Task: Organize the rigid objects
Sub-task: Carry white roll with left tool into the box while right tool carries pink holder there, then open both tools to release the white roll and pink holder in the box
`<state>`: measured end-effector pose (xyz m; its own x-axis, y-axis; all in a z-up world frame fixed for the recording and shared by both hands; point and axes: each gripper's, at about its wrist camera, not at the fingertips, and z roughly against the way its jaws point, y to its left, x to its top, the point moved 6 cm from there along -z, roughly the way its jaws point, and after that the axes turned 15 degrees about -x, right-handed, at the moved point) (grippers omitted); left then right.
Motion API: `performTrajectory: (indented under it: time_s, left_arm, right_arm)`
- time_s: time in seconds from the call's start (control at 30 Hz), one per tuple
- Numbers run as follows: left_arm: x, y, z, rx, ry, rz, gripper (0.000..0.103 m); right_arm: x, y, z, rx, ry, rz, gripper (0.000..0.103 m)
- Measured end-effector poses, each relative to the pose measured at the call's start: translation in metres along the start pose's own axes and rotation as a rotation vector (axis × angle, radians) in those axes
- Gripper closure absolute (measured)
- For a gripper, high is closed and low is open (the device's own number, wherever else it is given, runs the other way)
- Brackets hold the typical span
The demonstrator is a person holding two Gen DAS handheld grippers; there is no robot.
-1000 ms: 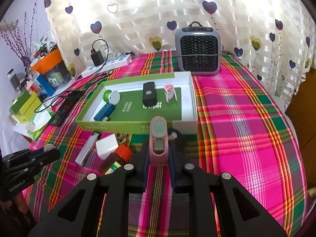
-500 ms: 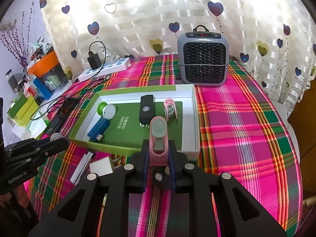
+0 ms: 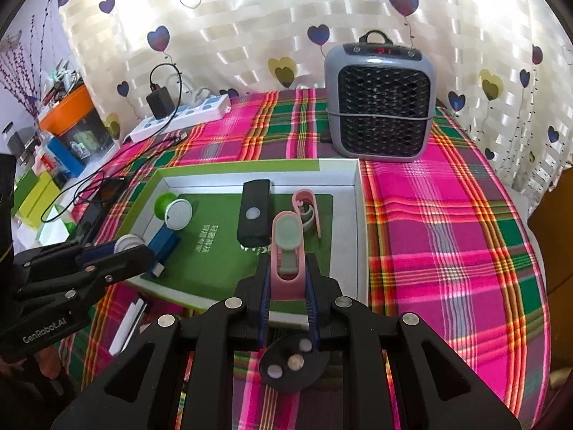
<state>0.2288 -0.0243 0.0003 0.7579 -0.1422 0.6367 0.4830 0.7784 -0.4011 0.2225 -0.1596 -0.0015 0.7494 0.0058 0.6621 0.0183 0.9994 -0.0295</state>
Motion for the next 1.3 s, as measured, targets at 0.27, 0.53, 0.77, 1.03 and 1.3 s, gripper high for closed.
performTrajectory:
  time_s: [0.27, 0.53, 0.77, 1.03, 1.3]
  left_arm:
    - [0.010, 0.011, -0.021, 0.007, 0.028, 0.020, 0.085]
    - [0.010, 0.016, -0.037, 0.021, 0.060, 0.020, 0.085]
    - [0.009, 0.018, -0.045, 0.035, 0.075, 0.013, 0.085]
    - [0.006, 0.019, -0.052, 0.040, 0.093, 0.011, 0.085]
    - [0.005, 0.020, -0.053, 0.038, 0.095, 0.018, 0.085]
  right_arm:
    - [0.002, 0.001, -0.018, -0.004, 0.038, 0.044, 0.085]
    - [0.002, -0.002, -0.029, -0.005, 0.065, 0.052, 0.085]
    - [0.002, -0.001, -0.035, -0.015, 0.076, 0.064, 0.085]
    - [0.001, -0.001, -0.038, -0.020, 0.081, 0.064, 0.085]
    - [0.001, -0.001, -0.038, -0.025, 0.077, 0.071, 0.085]
